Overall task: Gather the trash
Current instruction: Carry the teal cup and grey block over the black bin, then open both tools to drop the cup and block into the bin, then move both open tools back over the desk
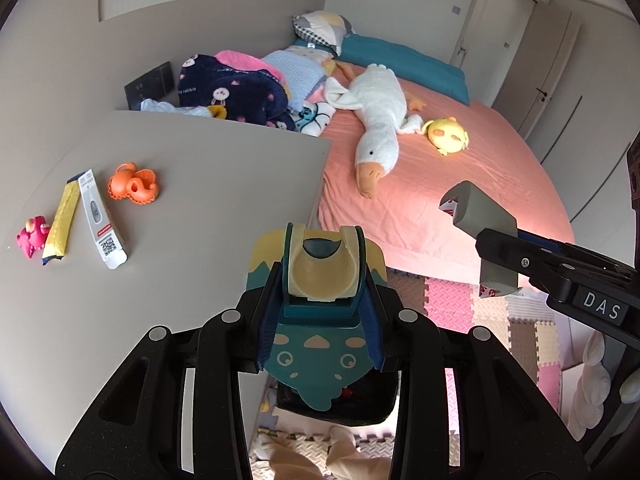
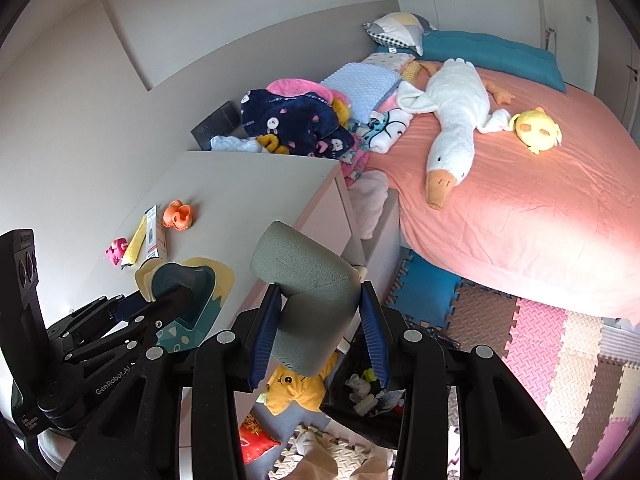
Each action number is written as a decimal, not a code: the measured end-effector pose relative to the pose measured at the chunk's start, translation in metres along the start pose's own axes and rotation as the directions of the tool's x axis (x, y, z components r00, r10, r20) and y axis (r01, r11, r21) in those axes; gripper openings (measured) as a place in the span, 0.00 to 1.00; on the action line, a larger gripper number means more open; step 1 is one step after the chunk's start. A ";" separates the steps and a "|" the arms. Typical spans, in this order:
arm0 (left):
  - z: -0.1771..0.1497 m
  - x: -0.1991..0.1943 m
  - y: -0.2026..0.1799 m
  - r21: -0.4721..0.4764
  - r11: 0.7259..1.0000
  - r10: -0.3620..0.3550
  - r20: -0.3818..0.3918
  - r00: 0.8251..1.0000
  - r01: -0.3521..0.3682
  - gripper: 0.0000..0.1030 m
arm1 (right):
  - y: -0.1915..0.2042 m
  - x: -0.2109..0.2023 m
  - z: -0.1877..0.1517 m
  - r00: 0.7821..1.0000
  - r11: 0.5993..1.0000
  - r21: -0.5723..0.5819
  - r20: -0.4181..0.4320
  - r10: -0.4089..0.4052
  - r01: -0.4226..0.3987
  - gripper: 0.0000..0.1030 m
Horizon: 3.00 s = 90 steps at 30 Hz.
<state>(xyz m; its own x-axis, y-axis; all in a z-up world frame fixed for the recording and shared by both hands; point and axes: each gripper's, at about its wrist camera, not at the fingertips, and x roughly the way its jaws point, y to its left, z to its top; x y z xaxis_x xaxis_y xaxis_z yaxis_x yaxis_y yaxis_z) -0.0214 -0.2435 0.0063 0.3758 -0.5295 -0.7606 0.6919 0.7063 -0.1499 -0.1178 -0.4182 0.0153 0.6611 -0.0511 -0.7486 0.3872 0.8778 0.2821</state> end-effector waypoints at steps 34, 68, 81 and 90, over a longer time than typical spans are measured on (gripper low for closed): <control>-0.011 0.027 -0.068 0.134 0.987 -0.070 -0.119 0.990 0.086 0.94 | -0.071 -0.048 -0.024 0.990 0.984 0.142 0.077 -0.119 0.107 0.78; -0.020 0.005 0.011 0.001 1.000 0.023 -0.091 0.996 -0.023 0.94 | -0.002 -0.008 -0.009 0.999 1.000 0.024 0.026 -0.019 0.018 0.78; -0.028 -0.010 0.073 -0.093 0.990 0.097 -0.097 0.991 -0.106 0.94 | 0.058 0.029 0.004 0.998 0.995 -0.072 -0.023 0.061 -0.063 0.78; -0.041 -0.024 0.116 -0.178 0.970 0.152 -0.098 0.984 -0.168 0.94 | 0.097 0.055 0.010 0.993 0.985 -0.138 -0.059 0.100 -0.107 0.78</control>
<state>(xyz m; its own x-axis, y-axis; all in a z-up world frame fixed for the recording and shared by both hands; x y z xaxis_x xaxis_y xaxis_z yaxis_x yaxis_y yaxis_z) 0.0250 -0.1301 -0.0188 0.4147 -0.3674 -0.8325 0.4984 0.8571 -0.1299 -0.0378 -0.3409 0.0073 0.6577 0.0651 -0.7504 0.2217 0.9354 0.2754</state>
